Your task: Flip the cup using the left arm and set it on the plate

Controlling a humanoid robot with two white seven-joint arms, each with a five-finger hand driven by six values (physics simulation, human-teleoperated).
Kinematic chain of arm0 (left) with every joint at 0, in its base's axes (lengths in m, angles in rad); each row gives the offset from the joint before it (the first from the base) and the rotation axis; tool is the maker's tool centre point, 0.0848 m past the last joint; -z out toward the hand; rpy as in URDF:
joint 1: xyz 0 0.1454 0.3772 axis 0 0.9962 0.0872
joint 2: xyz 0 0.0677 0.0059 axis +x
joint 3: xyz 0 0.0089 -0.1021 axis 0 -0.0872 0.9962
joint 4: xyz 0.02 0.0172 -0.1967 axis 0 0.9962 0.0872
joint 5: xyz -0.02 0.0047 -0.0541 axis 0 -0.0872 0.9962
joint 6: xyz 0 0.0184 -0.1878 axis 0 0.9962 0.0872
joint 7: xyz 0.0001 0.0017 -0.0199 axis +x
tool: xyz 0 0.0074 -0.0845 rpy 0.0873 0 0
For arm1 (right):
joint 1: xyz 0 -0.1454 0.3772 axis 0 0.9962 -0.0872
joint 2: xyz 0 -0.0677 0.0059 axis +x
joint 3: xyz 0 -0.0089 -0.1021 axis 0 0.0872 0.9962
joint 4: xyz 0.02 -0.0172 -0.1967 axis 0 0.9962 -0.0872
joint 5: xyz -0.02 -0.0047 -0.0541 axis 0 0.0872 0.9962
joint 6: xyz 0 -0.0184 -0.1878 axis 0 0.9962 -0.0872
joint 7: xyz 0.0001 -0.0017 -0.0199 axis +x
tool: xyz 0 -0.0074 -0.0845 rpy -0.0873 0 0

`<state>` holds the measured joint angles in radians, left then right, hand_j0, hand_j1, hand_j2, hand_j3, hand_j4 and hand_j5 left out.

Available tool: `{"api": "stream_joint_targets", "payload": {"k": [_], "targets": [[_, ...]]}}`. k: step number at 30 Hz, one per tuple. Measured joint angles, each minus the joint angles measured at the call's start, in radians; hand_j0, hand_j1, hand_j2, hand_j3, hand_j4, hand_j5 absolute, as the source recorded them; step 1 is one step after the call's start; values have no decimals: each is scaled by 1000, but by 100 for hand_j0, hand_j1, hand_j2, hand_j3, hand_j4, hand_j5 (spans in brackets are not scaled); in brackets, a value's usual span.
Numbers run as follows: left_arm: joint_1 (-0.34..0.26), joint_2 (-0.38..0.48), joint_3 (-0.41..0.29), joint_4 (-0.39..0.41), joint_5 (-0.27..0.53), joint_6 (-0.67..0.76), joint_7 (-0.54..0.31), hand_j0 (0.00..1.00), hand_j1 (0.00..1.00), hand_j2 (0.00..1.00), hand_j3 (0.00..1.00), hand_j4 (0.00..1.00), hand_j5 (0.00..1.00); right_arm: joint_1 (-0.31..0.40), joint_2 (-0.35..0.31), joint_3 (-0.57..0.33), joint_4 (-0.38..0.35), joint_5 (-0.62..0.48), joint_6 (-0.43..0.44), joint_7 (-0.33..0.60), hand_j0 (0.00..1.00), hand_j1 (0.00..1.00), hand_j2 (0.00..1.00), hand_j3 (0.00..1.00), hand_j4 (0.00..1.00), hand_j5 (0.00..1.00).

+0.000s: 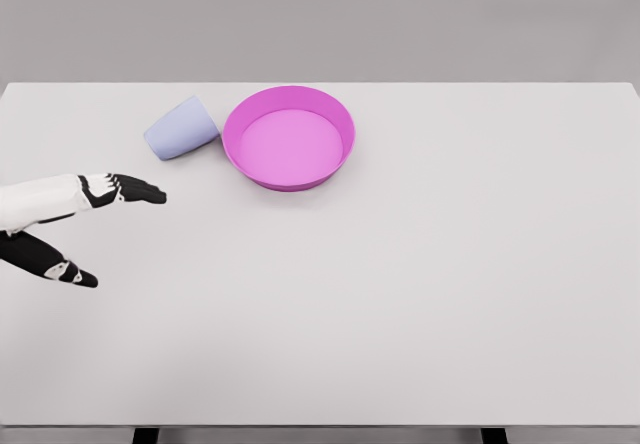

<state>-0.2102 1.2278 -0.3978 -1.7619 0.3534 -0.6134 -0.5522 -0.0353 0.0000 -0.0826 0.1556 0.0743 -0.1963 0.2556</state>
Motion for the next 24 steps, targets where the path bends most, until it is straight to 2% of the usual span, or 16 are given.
{"api": "stream_joint_targets", "payload": {"k": [2,7,12,14,21,24], "targets": [[-6,-2,-3,0,1,0,0,100,100,100,100,100,100,3,0,-1,1,0,0,0,100,100,100,100,100,100],[-86,-61,-5,0,-10,0,0,100,100,100,100,100,100,3,0,-2,4,-1,0,-1,100,100,100,100,100,100],[-117,-118,-9,1,-27,0,3,100,100,100,100,100,100,3,0,-1,5,-1,0,-1,100,100,100,100,100,100],[-132,-127,-26,2,-31,0,4,100,100,100,100,100,100,3,0,0,5,-1,0,-1,100,100,100,100,100,100],[-129,-137,-51,0,-35,31,6,100,100,100,100,100,100,3,0,0,5,-1,0,-1,100,100,100,100,100,100],[-186,-138,-58,2,10,93,3,100,100,100,100,100,100,3,0,0,5,-1,0,-1,100,100,100,100,100,100]]}}
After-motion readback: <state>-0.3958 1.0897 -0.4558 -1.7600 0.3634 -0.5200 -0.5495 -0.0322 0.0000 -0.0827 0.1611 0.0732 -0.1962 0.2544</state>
